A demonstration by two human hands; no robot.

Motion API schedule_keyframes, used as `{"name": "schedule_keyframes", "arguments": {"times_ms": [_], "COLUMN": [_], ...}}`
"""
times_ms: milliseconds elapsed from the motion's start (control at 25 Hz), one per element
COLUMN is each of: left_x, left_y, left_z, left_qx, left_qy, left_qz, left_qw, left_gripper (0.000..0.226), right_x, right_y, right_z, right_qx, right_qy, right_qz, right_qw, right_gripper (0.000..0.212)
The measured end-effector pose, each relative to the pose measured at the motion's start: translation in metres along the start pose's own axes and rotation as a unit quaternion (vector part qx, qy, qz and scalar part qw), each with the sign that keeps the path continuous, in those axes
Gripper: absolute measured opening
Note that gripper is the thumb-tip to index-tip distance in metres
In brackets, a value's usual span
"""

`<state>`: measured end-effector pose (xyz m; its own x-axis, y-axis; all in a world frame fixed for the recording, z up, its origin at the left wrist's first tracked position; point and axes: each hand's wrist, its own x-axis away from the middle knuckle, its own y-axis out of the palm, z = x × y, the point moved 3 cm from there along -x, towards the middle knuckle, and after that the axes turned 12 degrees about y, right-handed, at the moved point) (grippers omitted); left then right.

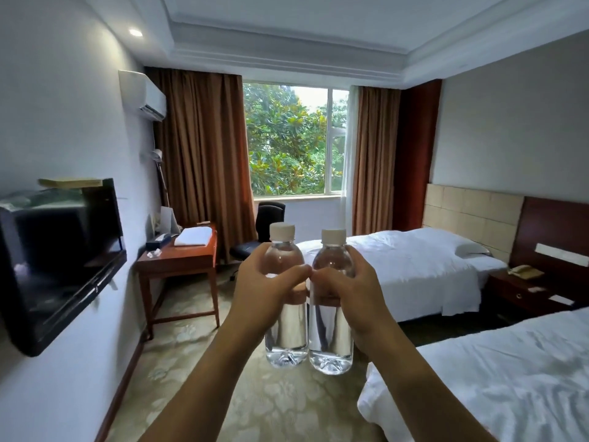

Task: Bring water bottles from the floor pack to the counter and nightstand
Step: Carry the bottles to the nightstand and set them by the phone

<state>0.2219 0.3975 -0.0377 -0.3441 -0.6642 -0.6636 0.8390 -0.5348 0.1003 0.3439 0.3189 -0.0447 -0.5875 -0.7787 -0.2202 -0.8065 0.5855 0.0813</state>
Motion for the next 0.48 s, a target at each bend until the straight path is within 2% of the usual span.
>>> {"name": "schedule_keyframes", "arguments": {"times_ms": [160, 360, 480], "left_x": [-0.095, -0.213, -0.269], "left_y": [-0.009, -0.04, -0.069], "left_z": [-0.092, -0.178, -0.233], "left_qx": [-0.05, -0.101, -0.091], "left_qy": [0.016, 0.024, 0.009], "left_qz": [0.014, 0.034, 0.059], "left_qw": [0.999, 0.994, 0.994], "left_gripper": [0.036, 0.02, 0.022], "right_x": [-0.132, -0.285, -0.365], "right_y": [0.018, 0.063, 0.093], "right_z": [0.043, 0.075, 0.095], "right_qx": [-0.027, -0.043, -0.038], "right_qy": [-0.006, -0.003, -0.007], "right_qz": [-0.026, -0.086, -0.12], "right_qw": [0.999, 0.995, 0.992], "right_gripper": [0.019, 0.022, 0.023]}}
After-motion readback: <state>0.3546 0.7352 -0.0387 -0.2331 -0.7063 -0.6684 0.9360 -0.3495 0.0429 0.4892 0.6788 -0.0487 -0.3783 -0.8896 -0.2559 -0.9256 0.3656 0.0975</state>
